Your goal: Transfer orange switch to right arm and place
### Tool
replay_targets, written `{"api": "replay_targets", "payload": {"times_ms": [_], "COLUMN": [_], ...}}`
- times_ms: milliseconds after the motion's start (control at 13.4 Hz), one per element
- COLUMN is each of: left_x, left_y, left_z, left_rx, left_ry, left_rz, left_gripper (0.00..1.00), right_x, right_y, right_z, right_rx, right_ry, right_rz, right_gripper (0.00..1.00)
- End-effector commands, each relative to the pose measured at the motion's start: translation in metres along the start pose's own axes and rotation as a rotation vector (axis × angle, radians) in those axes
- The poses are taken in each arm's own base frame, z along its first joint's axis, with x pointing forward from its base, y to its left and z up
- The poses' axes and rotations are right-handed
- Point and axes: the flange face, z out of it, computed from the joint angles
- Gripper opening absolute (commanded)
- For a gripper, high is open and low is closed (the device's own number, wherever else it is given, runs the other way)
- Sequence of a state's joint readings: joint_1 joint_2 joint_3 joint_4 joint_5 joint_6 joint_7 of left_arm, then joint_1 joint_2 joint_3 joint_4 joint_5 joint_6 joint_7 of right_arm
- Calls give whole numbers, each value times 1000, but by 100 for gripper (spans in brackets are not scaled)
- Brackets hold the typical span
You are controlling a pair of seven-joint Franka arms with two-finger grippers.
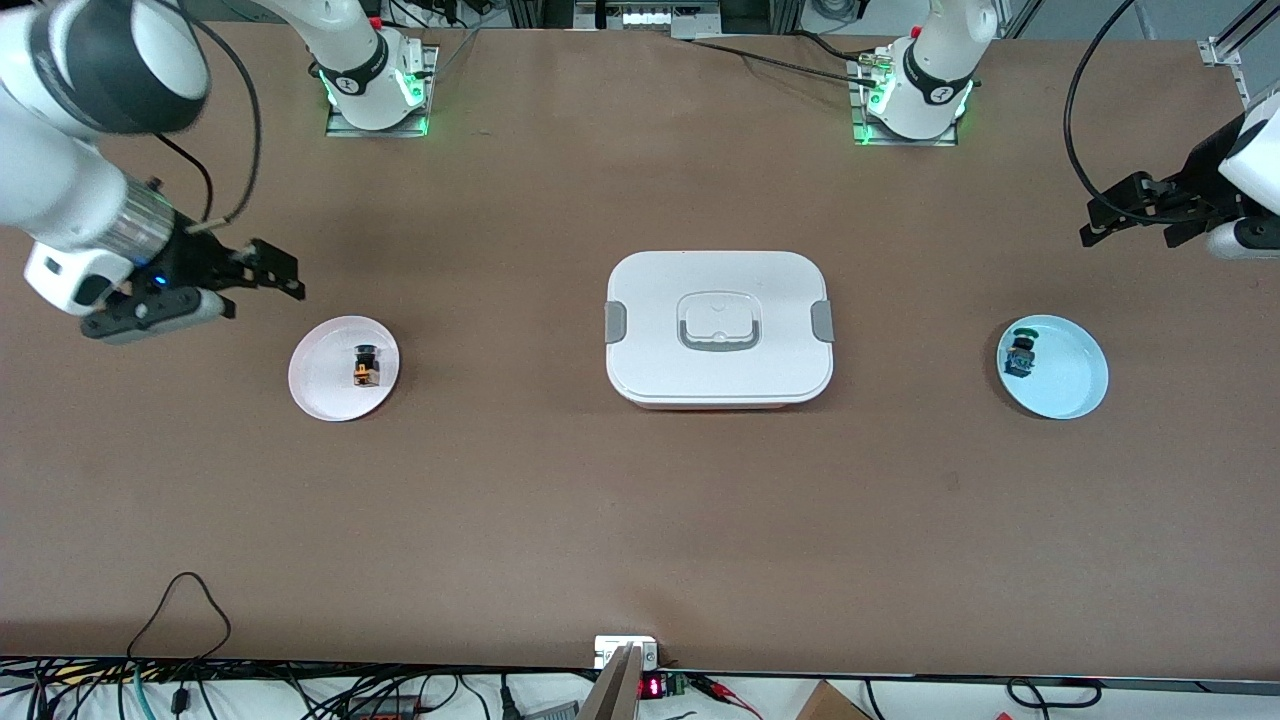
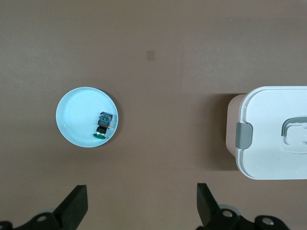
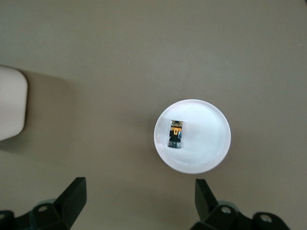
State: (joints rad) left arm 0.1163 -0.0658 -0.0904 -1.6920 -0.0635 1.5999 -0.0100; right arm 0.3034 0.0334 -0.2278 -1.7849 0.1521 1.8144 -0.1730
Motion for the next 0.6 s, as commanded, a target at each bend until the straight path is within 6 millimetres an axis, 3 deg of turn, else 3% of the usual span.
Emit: {"api": "replay_targets", "payload": {"times_ms": [0,523], "left_x": [-8,-11], "left_y": [-1,1], "left_z": [-1,1], "left_rx": [30,32], "left_ry": [11,2], "left_rz": [3,5], "left_gripper": [100,100], "right_x": [-2,-2], "right_y": [6,4], "right_z": [-26,-53], "right_rx": [-34,-86], "right_ry": [-16,24], "right_rz": [11,-44], "right_gripper": [100,100]}}
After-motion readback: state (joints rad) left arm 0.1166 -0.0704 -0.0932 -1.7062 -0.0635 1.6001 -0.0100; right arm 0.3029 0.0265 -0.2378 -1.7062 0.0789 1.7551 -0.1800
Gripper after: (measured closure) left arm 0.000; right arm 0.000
